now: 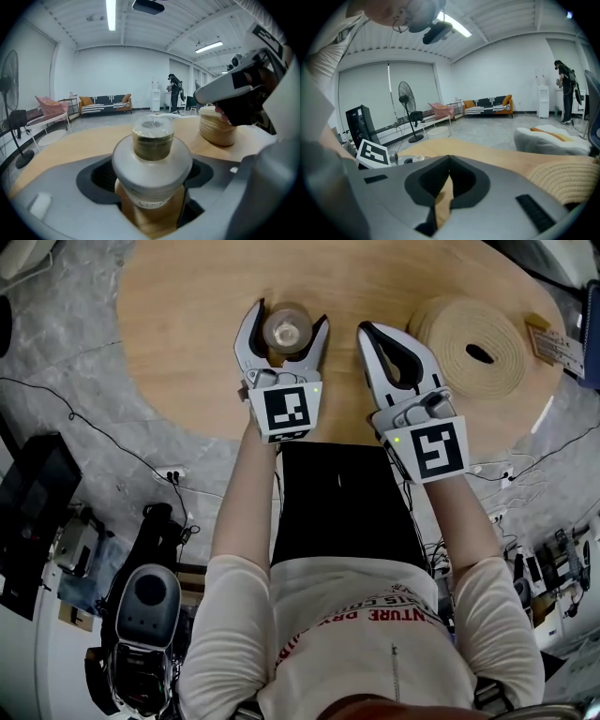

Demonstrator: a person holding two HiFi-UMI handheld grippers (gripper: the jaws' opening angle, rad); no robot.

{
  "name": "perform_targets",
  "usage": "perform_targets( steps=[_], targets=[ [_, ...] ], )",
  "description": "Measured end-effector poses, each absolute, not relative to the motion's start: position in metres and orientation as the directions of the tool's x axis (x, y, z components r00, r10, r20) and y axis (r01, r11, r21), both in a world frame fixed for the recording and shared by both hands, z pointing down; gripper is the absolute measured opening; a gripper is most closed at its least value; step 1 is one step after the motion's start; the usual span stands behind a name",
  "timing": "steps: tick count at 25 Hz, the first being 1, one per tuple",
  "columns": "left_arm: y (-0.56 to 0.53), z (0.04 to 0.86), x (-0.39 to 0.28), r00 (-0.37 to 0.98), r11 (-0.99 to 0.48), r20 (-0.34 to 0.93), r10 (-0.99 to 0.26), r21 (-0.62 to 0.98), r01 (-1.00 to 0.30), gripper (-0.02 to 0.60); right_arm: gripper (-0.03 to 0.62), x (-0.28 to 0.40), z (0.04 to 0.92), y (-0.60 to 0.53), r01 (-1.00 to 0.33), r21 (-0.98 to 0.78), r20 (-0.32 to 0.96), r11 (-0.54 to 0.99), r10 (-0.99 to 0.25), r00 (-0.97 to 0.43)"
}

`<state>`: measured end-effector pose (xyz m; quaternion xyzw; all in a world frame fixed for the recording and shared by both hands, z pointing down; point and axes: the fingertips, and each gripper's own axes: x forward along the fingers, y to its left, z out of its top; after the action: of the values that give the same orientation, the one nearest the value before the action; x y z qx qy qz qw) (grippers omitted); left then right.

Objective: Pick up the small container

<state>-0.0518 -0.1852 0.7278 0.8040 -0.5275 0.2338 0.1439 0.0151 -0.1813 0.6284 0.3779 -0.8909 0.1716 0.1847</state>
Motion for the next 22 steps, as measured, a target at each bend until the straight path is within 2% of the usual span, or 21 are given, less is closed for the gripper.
perform_targets(
  steps=[4,12,22],
  targets=[
    [-0.188,0.727,-0.052,0.326,-0.404,0.533,-0.781,-0.032,-0.914,0.345,-0.005,0.018,0.631,-0.181,-0.746,-0.176,0.459,0.642,-0.617,-0.639],
    [-0.188,0.730,-0.051,0.335,-0.388,0.566,-0.753,0.029,-0.921,0.342,-0.005,0.027,0.641,-0.163,-0.757,-0.184,0.537,0.627,-0.582,-0.611],
    [-0.184,0.661,-0.062,0.352,-0.415,0.558,-0.752,0.014,-0.910,0.342,-0.005,0.020,0.588,-0.168,-0.767,-0.198,0.485,0.610,-0.620,-0.617]
  ],
)
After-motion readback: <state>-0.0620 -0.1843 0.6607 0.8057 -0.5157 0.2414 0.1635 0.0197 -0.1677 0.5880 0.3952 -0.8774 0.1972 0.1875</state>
